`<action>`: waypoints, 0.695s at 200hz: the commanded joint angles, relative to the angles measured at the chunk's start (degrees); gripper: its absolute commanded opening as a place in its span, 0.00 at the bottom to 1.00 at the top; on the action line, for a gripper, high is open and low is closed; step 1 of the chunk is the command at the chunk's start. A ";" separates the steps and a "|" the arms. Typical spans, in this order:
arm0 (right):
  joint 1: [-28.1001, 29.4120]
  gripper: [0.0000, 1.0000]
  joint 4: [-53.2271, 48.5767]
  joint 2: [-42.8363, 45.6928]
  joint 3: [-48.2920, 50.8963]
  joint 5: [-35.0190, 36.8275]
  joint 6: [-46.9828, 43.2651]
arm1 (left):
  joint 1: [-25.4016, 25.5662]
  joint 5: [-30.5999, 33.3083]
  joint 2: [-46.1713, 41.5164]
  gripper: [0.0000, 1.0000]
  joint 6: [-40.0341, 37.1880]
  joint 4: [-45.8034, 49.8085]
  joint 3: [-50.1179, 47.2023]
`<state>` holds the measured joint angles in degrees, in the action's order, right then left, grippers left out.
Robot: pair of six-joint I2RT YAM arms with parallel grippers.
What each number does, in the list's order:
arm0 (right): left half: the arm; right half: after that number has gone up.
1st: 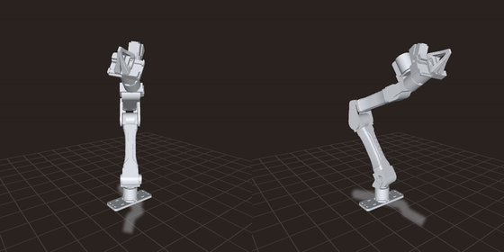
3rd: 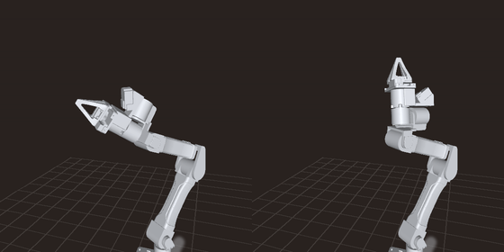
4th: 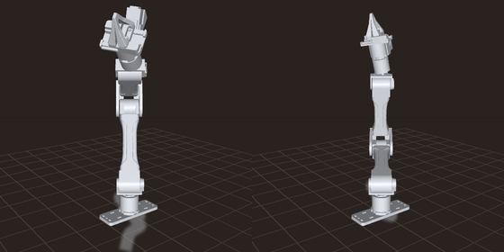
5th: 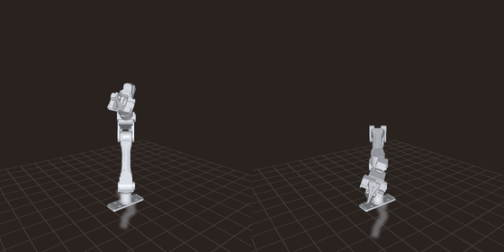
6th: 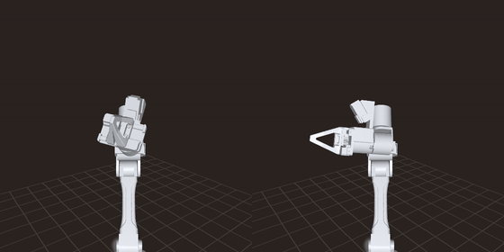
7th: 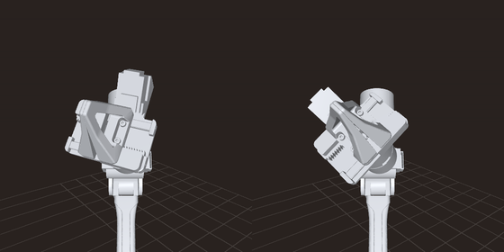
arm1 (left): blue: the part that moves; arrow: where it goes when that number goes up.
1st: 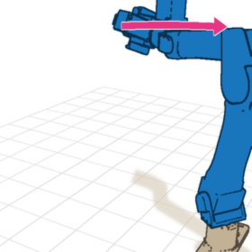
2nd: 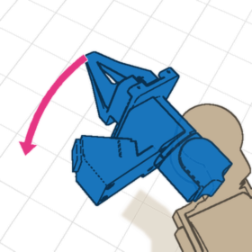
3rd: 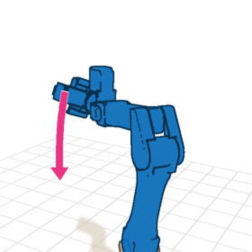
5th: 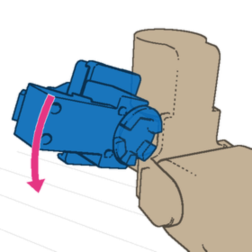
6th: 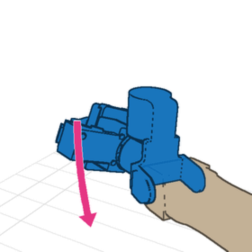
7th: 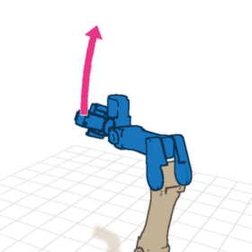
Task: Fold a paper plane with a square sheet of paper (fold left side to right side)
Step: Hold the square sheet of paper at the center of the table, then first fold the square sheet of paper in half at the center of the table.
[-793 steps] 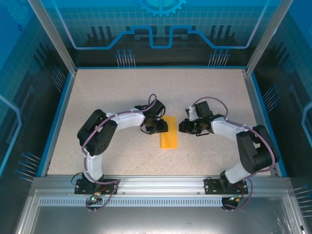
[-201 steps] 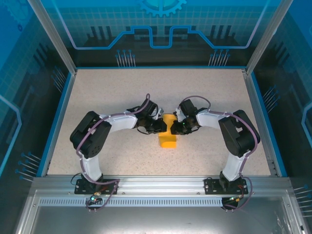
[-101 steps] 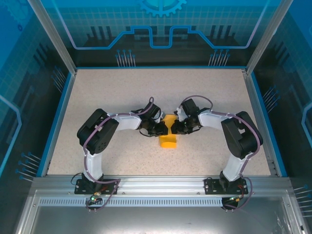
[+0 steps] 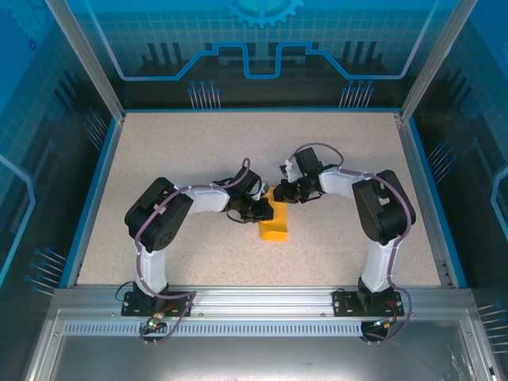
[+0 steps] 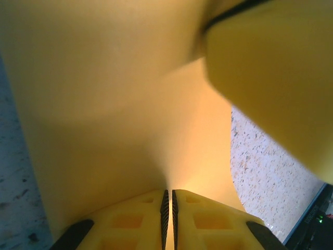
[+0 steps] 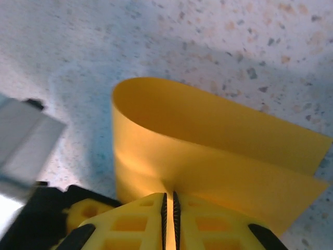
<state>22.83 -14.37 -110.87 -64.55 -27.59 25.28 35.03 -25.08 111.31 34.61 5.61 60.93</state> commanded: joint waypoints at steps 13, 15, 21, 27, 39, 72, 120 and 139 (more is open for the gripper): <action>0.66 0.14 -5.78 -3.54 -2.66 3.51 0.33 | 0.84 2.60 -0.90 0.15 0.40 3.13 -3.95; 0.71 0.14 -5.98 -3.63 -2.68 3.69 0.37 | 0.83 2.54 -1.09 0.15 0.40 3.08 -4.19; 0.68 0.14 -6.80 -4.18 -2.83 4.35 0.29 | 0.97 2.29 -1.62 0.15 0.32 2.60 -4.91; 0.71 0.14 -7.72 -4.58 -3.04 5.14 0.16 | 1.08 2.08 -2.26 0.15 0.24 2.23 -5.68; 0.65 0.14 -9.26 -5.45 -3.38 6.74 -0.10 | 1.49 1.64 -3.62 0.15 -0.01 1.37 -7.41; 0.48 0.14 -10.15 -6.89 -3.56 7.99 -0.05 | 3.69 0.36 -8.19 0.15 0.01 -2.33 -13.66; 0.45 0.14 -10.15 -7.17 -3.74 8.01 -0.03 | 6.07 0.17 -12.62 0.15 1.83 -4.62 -20.60; 0.54 0.14 -10.07 -7.16 -3.67 7.83 -0.03 | 7.09 0.19 -13.62 0.15 2.47 -5.58 -22.46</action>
<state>23.59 -21.37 -114.74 -68.93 -26.00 25.45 39.79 -23.70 99.02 35.07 -4.27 42.59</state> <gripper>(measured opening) 0.137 0.151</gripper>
